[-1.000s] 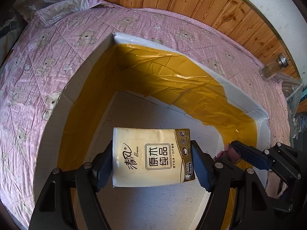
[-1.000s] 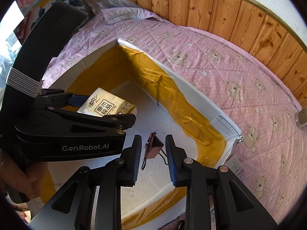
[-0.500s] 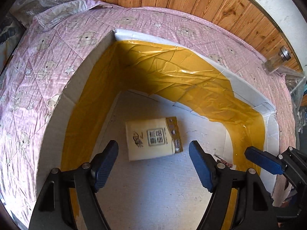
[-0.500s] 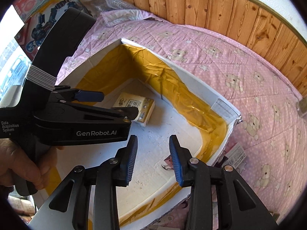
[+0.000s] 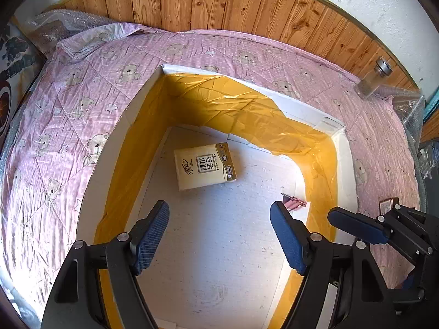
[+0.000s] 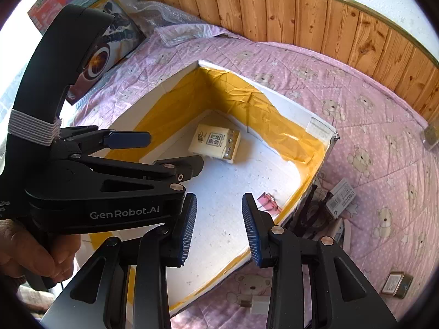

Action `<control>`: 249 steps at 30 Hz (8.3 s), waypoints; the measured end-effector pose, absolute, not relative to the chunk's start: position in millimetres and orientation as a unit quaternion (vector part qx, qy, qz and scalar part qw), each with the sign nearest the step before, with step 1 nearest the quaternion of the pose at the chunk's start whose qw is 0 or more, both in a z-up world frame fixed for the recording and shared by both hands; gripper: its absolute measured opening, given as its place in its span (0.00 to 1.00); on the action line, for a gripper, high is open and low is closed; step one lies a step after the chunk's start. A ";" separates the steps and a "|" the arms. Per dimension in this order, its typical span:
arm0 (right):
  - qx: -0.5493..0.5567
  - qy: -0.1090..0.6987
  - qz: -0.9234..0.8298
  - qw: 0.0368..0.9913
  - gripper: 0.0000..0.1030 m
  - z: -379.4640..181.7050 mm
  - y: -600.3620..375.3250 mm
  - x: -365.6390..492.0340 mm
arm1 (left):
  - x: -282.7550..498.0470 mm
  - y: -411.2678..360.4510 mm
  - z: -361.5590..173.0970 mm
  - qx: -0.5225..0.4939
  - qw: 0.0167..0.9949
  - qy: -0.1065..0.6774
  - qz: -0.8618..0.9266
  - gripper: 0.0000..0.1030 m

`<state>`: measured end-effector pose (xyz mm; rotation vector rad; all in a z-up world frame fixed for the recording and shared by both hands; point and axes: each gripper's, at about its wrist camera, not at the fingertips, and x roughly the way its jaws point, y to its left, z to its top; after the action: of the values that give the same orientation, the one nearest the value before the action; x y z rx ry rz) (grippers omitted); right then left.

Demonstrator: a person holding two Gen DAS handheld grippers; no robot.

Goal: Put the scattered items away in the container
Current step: 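Move the left tool to the white charger while the right tool approaches the black glasses, then grasp the white charger with the left tool while the right tool grasps the black glasses, then carry the charger and glasses with both tools over the open box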

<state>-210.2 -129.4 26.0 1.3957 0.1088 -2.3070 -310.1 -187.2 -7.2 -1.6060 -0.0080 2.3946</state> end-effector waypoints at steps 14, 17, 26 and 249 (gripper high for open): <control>0.481 0.008 -0.849 0.219 0.39 53.4 -118.8 -134.7 | -230.9 -188.8 37.0 -0.520 0.157 -0.006 0.839 0.75; 0.472 0.014 -0.855 0.214 0.39 58.9 -118.7 -118.8 | -210.9 -189.3 44.9 -0.510 0.160 0.001 0.845 0.75; 0.462 0.007 -0.862 0.206 0.40 64.8 -111.6 -78.5 | -160.9 -188.7 56.6 -0.490 0.173 0.013 0.854 0.75; 0.389 -0.033 -0.895 0.215 0.17 104.7 -117.6 -74.5 | -157.3 -244.3 83.5 -0.390 0.162 -0.093 0.902 0.22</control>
<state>-74.5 -117.6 104.7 1.0790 -0.0918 -2.4819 -157.3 -244.3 83.5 -1.1140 -0.2661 2.5736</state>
